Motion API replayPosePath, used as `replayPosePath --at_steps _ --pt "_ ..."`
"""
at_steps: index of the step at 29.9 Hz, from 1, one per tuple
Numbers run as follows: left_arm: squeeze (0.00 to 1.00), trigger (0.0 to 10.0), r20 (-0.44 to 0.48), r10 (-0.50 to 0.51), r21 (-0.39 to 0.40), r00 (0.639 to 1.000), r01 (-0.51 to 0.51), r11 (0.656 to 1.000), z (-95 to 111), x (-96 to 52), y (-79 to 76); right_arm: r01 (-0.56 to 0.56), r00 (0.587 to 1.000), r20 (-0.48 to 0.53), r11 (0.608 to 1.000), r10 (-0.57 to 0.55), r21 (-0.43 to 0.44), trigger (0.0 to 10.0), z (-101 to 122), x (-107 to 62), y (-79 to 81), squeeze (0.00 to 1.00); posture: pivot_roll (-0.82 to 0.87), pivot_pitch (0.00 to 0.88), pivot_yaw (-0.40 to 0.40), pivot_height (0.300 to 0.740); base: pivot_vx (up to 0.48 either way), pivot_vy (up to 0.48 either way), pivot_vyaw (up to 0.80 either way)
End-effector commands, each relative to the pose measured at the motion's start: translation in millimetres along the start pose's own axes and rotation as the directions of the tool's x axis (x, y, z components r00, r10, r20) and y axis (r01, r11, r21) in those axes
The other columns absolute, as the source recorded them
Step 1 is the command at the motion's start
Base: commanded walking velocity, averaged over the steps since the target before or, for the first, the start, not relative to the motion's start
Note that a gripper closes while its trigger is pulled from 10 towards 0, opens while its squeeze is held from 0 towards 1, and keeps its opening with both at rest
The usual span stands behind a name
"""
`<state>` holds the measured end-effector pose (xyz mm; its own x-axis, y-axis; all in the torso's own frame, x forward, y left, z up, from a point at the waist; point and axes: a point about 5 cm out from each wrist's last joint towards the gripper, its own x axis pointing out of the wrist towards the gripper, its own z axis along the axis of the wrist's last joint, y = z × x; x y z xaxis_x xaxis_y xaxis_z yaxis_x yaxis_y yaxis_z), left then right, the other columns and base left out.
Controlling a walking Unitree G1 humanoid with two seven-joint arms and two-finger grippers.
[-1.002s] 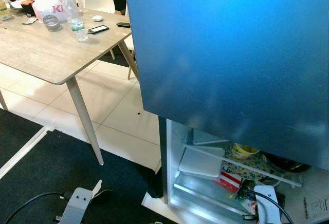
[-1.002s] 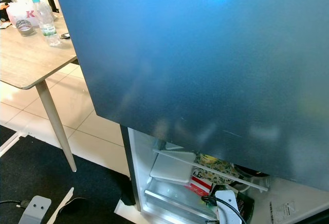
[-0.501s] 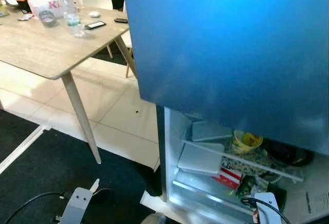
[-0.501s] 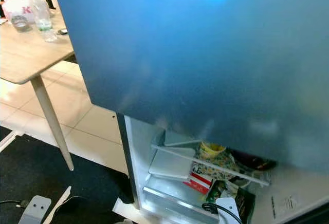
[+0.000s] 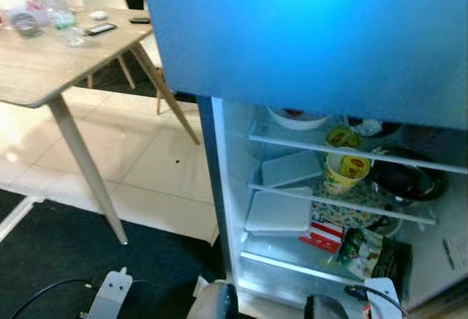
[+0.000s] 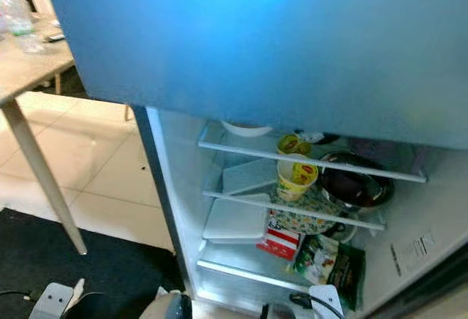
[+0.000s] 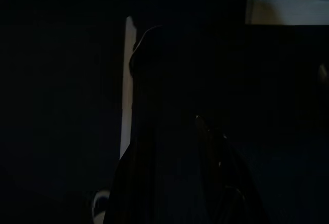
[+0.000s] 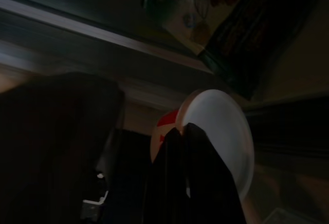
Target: Restocking fridge
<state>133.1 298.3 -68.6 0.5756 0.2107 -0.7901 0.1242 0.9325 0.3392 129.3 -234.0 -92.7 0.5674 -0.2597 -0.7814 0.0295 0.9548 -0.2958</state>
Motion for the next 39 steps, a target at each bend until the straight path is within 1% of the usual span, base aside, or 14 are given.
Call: replayPosePath --at_steps 1,11,13,14,17,21,24,26,27,29,33,36,37,39 --pt "0.3 10.0 -0.008 -0.008 -0.004 1.0 0.008 1.0 -2 -0.1 -3.2 -0.01 1.0 0.024 1.0 0.009 0.003 10.0 6 1.1 1.9 0.0 0.03 0.036 -0.003 0.555 0.0 0.0 0.0" --pt "0.3 10.0 -0.005 -0.008 -0.004 1.0 0.008 1.0 -2 -0.3 -3.4 0.013 0.995 0.103 1.0 -0.016 0.024 10.0 24 4.5 -0.7 0.0 0.03 0.033 -0.002 0.53 0.0 0.0 0.0" --pt "0.29 10.0 -0.006 -0.008 -0.001 1.0 0.008 1.0 -2 -0.4 -3.2 0.062 0.988 0.137 0.993 -0.076 0.103 10.0 33 6.1 -8.5 0.0 0.02 0.033 -0.002 0.53 0.0 0.0 0.0" --pt "0.29 10.0 -0.006 -0.008 -0.001 1.0 0.008 1.0 -2 -0.4 -3.2 0.062 0.988 0.137 0.993 -0.076 0.103 10.0 33 6.1 -8.5 0.0 0.02 0.033 -0.002 0.53 0.0 0.0 0.0" --pt "0.3 10.0 -0.006 -0.009 -0.001 1.0 0.009 1.0 -2 -0.4 -3.3 0.145 0.971 0.156 0.964 -0.182 0.224 10.0 43 7.1 -23.1 0.0 0.02 0.032 -0.004 0.53 0.0 0.0 0.0" --pt "0.3 10.0 -0.006 -0.01 0.0 1.0 0.01 1.0 -2 -0.4 -3.4 0.204 0.95 0.185 0.947 -0.252 0.248 10.0 49 6.7 -32.0 0.0 0.02 0.032 -0.004 0.53 0.0 0.0 0.0" --pt "0.3 10.0 -0.005 -0.01 -0.001 1.0 0.01 1.0 -2 -0.5 -3.5 0.249 0.925 0.224 0.935 -0.307 0.253 10.0 57 5.6 -39.4 0.0 0.03 0.037 -0.008 0.53 0.0 0.0 0.0" --pt "0.3 10.0 -0.005 -0.01 -0.001 1.0 0.01 1.0 -3 -0.6 -3.3 0.294 0.888 0.299 0.931 -0.349 0.216 10.0 68 3.5 -46.3 0.0 0.03 0.044 -0.008 0.53 0.0 0.0 0.0" --pt "0.3 10.0 -0.005 -0.01 -0.001 1.0 0.01 1.0 -3 -0.6 -3.3 0.294 0.888 0.299 0.931 -0.349 0.216 10.0 68 3.5 -46.3 0.0 0.03 0.044 -0.008 0.53 0.0 0.0 0.0" --pt "0.3 10.0 -0.007 -0.01 0.0 1.0 0.01 1.0 -3 -0.7 -3.2 0.324 0.858 0.359 0.929 -0.368 0.178 10.0 77 1.8 -50.0 0.0 0.03 0.048 -0.008 0.53 0.0 0.0 0.0" --pt "0.29 10.0 -0.009 -0.011 0.001 1.0 0.011 1.0 -3 -0.8 -3.2 0.351 0.822 0.409 0.918 -0.397 0.186 10.0 92 0.7 -56.8 0.0 0.03 0.048 -0.008 0.53 0.0 0.0 0.0" --pt "0.3 10.0 -0.01 -0.014 0.008 1.0 0.014 1.0 -4 -1.4 -1.9 0.364 0.743 0.514 0.903 -0.429 0.228 10.0 126 -3.8 -73.0 0.0 0.03 0.077 -0.002 0.53 0.0 0.0 0.0" --pt "0.3 10.0 -0.01 -0.014 0.008 1.0 0.014 1.0 -4 -1.4 -1.9 0.364 0.743 0.514 0.903 -0.429 0.228 10.0 126 -3.8 -73.0 0.0 0.03 0.077 -0.002 0.53 0.0 0.0 0.0" --pt "0.3 10.0 -0.013 -0.014 0.012 1.0 0.014 1.0 -5 -1.7 -1.6 0.346 0.711 0.573 0.912 -0.408 0.22 10.0 145 -6.6 -77.4 0.0 0.03 0.081 -0.006 0.53 0.0 0.0 0.0"
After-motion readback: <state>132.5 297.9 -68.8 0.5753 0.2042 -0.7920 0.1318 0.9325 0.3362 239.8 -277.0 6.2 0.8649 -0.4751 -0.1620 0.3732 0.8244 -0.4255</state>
